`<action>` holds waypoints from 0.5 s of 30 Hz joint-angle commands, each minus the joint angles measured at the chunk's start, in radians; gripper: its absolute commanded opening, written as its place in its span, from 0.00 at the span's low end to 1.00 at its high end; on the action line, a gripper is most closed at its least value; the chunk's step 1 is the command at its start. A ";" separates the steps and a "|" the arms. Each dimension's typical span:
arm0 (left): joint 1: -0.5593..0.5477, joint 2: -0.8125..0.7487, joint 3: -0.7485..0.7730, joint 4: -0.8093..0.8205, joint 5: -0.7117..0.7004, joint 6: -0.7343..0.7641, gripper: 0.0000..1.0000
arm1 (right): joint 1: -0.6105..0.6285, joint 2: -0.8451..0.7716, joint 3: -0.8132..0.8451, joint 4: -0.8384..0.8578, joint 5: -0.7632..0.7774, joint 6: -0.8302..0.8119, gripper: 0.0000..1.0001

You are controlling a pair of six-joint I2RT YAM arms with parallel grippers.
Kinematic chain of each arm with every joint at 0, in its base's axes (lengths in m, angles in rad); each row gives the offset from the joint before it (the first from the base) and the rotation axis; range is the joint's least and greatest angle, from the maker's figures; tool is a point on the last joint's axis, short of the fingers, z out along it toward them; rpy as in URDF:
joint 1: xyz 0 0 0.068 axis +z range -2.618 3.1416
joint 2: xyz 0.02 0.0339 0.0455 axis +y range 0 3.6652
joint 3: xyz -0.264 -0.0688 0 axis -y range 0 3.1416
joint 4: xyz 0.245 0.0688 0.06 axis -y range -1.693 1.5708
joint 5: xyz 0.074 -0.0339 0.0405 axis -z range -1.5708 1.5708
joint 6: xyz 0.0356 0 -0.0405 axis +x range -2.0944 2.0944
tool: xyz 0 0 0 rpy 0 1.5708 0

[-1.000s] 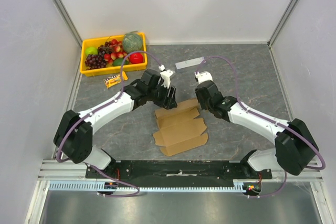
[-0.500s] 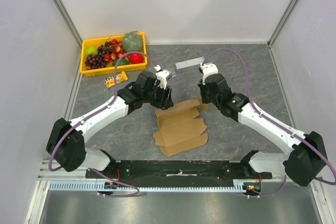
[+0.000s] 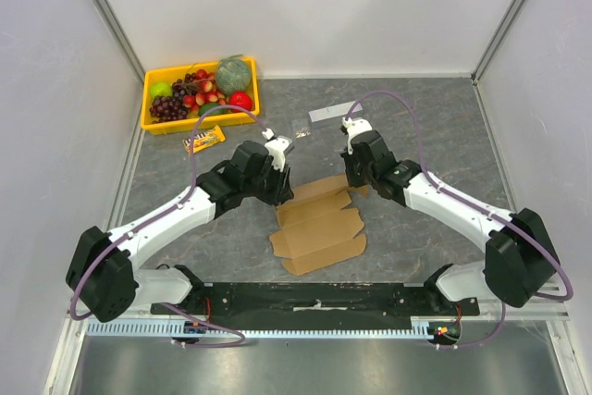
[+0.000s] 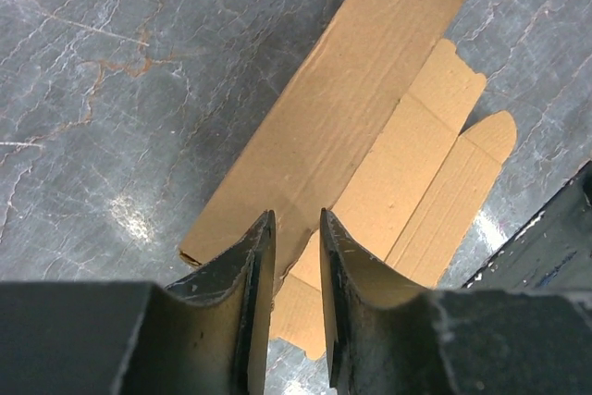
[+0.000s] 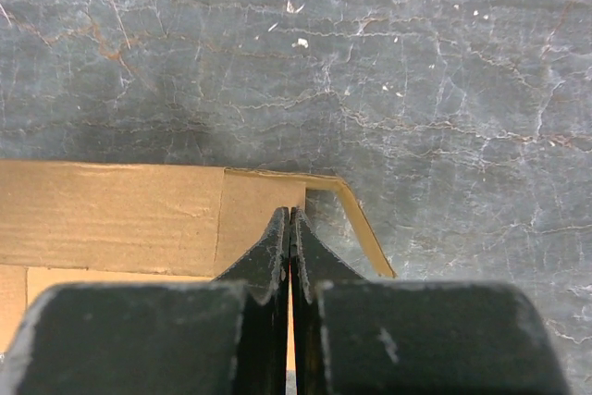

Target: Fold the paper box

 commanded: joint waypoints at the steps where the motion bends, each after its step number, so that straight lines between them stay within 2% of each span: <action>1: -0.004 -0.019 -0.017 0.025 -0.036 -0.021 0.32 | -0.004 0.022 -0.018 0.043 -0.037 0.011 0.00; 15: -0.004 0.010 -0.026 0.021 -0.059 -0.015 0.32 | -0.004 0.071 -0.055 0.046 -0.106 0.000 0.00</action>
